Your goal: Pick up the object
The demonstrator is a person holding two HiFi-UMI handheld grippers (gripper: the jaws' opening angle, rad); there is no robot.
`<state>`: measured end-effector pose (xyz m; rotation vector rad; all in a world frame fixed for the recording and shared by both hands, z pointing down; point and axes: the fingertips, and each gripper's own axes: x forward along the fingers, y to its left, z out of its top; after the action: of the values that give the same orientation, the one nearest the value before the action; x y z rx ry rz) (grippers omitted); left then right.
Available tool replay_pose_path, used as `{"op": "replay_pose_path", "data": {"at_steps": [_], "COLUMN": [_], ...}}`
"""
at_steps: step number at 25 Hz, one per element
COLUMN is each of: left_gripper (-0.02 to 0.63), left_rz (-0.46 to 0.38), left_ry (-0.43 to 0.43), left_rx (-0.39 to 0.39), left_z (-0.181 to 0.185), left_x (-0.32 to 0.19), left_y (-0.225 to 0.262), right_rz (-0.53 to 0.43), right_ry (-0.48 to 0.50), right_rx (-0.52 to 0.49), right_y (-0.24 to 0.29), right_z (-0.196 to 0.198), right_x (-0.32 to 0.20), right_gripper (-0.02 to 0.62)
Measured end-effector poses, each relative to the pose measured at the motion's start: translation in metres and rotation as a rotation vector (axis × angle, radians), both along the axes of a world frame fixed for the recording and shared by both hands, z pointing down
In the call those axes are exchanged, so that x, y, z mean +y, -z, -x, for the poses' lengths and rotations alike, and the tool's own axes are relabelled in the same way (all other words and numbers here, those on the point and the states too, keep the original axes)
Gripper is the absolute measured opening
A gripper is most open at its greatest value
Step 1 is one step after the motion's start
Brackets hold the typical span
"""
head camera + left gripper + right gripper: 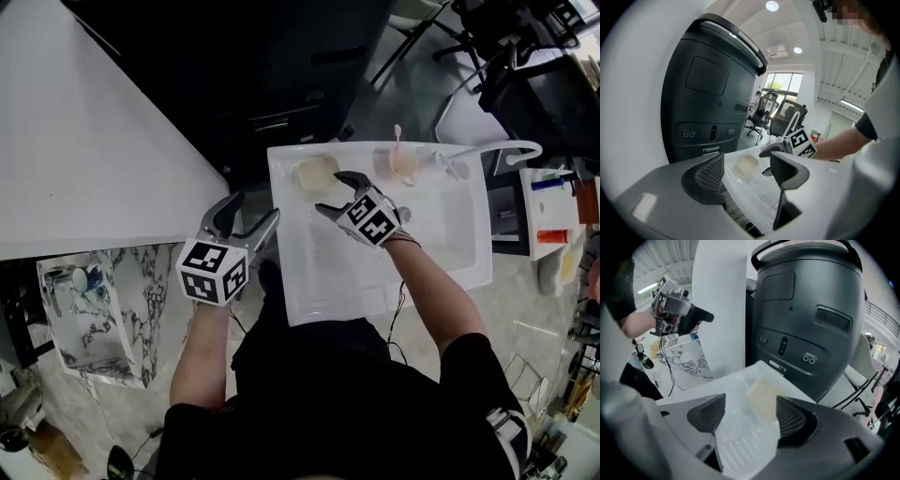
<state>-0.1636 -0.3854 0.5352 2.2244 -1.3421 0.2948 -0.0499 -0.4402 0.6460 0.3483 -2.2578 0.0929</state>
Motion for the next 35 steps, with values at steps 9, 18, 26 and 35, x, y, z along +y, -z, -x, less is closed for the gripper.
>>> {"op": "replay_pose_path", "data": {"at_steps": [9, 18, 26, 35], "left_gripper": [0.310, 0.308, 0.307, 0.301], "left_rz": [0.027, 0.046, 0.054, 0.008], "left_ry": [0.005, -0.001, -0.011, -0.102], "left_rx": [0.018, 0.026, 0.032, 0.042], "left_z": [0.005, 0.009, 0.016, 0.016], "left_x": [0.006, 0.009, 0.011, 0.006], "left_y": [-0.015, -0.026, -0.028, -0.008], "right_rz": [-0.051, -0.125, -0.226, -0.269], "right_ry": [0.166, 0.241, 0.221, 0.117], "right_rx": [0.197, 0.337, 0.421, 0.424], "right_y": [-0.040, -0.074, -0.077, -0.042], "right_z": [0.008, 0.002, -0.001, -0.007], "right_x": [-0.010, -0.018, -0.029, -0.023], "right_gripper": [0.327, 0.238, 0.124, 0.040]}}
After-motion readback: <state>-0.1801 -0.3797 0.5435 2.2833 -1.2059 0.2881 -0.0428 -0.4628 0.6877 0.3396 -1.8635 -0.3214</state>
